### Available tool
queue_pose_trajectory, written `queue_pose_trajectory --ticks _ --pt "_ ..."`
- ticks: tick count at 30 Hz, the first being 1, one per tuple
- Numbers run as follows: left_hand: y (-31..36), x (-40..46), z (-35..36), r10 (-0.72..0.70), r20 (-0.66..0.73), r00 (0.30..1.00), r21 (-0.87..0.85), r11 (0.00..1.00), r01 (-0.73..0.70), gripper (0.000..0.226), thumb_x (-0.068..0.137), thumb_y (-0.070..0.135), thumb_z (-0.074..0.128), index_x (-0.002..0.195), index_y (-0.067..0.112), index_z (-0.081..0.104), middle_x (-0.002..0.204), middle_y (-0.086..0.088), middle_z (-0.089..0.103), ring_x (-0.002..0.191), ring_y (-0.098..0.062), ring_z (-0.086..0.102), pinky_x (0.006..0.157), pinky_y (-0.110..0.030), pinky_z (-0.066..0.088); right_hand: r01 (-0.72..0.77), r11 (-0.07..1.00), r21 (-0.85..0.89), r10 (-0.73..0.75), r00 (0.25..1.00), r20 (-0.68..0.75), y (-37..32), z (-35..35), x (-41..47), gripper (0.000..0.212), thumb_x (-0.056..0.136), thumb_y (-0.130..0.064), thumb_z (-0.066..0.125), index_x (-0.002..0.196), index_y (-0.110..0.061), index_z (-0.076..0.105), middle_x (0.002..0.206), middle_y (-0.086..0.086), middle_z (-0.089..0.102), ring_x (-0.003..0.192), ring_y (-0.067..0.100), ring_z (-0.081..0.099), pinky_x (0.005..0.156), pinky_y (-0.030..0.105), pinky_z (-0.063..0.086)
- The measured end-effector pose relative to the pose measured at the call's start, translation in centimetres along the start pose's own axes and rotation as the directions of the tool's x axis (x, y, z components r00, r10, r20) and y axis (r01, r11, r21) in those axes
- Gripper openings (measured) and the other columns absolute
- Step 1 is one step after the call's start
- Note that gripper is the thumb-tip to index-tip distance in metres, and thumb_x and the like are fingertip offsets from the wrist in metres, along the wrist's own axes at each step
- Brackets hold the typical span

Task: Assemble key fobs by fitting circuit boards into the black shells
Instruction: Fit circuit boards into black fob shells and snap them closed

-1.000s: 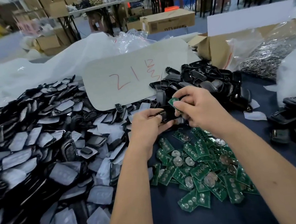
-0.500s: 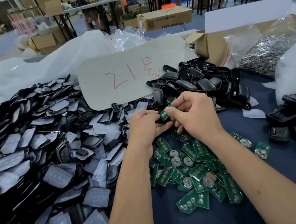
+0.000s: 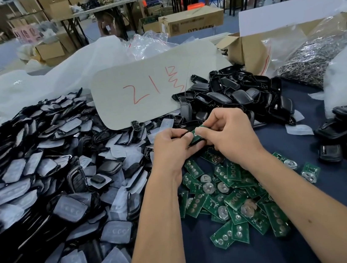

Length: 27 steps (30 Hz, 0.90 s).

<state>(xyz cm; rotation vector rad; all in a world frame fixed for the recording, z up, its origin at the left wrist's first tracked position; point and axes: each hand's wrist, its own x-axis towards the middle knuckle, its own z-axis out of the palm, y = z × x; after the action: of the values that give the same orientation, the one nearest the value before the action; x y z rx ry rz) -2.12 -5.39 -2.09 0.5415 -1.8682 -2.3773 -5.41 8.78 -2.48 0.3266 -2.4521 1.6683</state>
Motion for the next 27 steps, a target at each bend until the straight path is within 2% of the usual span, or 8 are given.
queue_pose_trajectory --ticks 6,10,14,16,19,21,24,27 --pt "0.2 -0.3 0.1 -0.001 -0.024 1.0 -0.003 1.0 0.001 0.014 0.097 -0.008 0.063 0.111 -0.009 0.06 0.119 -0.035 0.064 0.083 -0.027 0.078 0.072 -0.027 0.063 0.018 0.994 -0.112 -0.029 0.995 -0.097 -0.2 0.8 -0.7 0.022 0.086 -0.026 0.083 0.078 -0.021 0.064 0.066 0.001 0.064 0.057 0.01 0.056 0.054 0.013 0.04" --pt "0.3 -0.5 0.1 0.026 -0.02 0.999 0.002 1.0 -0.026 0.022 0.094 -0.01 0.067 0.114 -0.01 0.059 0.12 -0.035 0.063 0.082 -0.027 0.079 0.074 -0.028 0.063 0.004 0.991 -0.135 -0.02 0.993 -0.119 -0.7 0.8 -0.7 0.025 0.085 -0.029 0.085 0.084 -0.021 0.061 0.067 -0.001 0.065 0.059 0.007 0.059 0.054 0.012 0.042" --pt "0.6 -0.7 -0.5 0.055 -0.003 0.998 0.025 0.998 -0.055 0.017 0.094 -0.011 0.066 0.107 -0.005 0.058 0.102 -0.026 0.065 0.079 -0.033 0.079 0.076 -0.03 0.065 -0.03 0.983 -0.18 -0.001 0.986 -0.168 -1.1 0.2 -0.6 0.044 0.074 -0.041 0.09 0.092 -0.02 0.056 0.063 -0.004 0.064 0.056 0.005 0.058 0.054 0.016 0.039" --pt "1.1 -0.9 -0.8 0.082 0.025 0.996 0.029 0.996 -0.082 0.015 0.093 -0.012 0.065 0.101 -0.001 0.058 0.098 -0.025 0.069 0.074 -0.035 0.078 0.07 -0.027 0.064 -0.041 0.983 -0.177 0.015 0.99 -0.142 -1.3 -0.1 -0.5 0.037 0.075 -0.044 0.089 0.088 -0.023 0.063 0.067 -0.004 0.064 0.059 0.006 0.058 0.056 0.02 0.042" --pt "2.2 -1.0 -1.2 0.132 0.042 0.99 -0.062 0.99 -0.13 0.015 0.092 -0.011 0.066 0.093 0.003 0.058 0.08 -0.015 0.073 0.058 -0.022 0.071 0.056 -0.021 0.057 -0.039 0.99 0.133 0.037 0.999 0.021 -2.2 -0.1 -0.4 0.015 0.087 -0.03 0.084 0.089 -0.019 0.074 0.074 0.001 0.072 0.06 0.015 0.064 0.055 0.031 0.052" --pt "2.6 -1.0 -1.3 0.148 0.031 0.988 -0.197 0.97 -0.139 0.015 0.092 -0.007 0.068 0.088 0.006 0.06 0.069 -0.006 0.069 0.053 -0.015 0.064 0.051 -0.018 0.051 -0.069 0.932 0.357 0.055 0.997 0.049 -3.1 0.6 -0.5 0.011 0.09 -0.019 0.082 0.091 -0.011 0.075 0.068 0.005 0.071 0.054 0.016 0.062 0.05 0.03 0.052" --pt "3.1 -1.1 -2.0 0.164 0.018 0.986 -0.256 0.954 -0.154 0.012 0.092 -0.005 0.069 0.085 0.005 0.067 0.069 -0.004 0.065 0.053 -0.01 0.058 0.05 -0.016 0.047 -0.064 0.911 0.407 0.085 0.996 -0.034 -4.2 2.6 -0.7 0.016 0.088 -0.019 0.083 0.085 -0.008 0.072 0.059 0.003 0.066 0.047 0.016 0.058 0.046 0.03 0.05" --pt "3.9 -1.1 -3.9 0.209 -0.052 0.977 -0.209 0.954 -0.215 0.014 0.094 -0.001 0.068 0.082 0.008 0.068 0.069 -0.004 0.063 0.054 -0.011 0.053 0.049 -0.018 0.043 -0.08 0.912 0.402 0.086 0.996 0.003 -5.2 5.0 -0.8 0.018 0.088 -0.024 0.084 0.086 -0.012 0.071 0.065 0.004 0.069 0.05 0.018 0.062 0.051 0.034 0.052"
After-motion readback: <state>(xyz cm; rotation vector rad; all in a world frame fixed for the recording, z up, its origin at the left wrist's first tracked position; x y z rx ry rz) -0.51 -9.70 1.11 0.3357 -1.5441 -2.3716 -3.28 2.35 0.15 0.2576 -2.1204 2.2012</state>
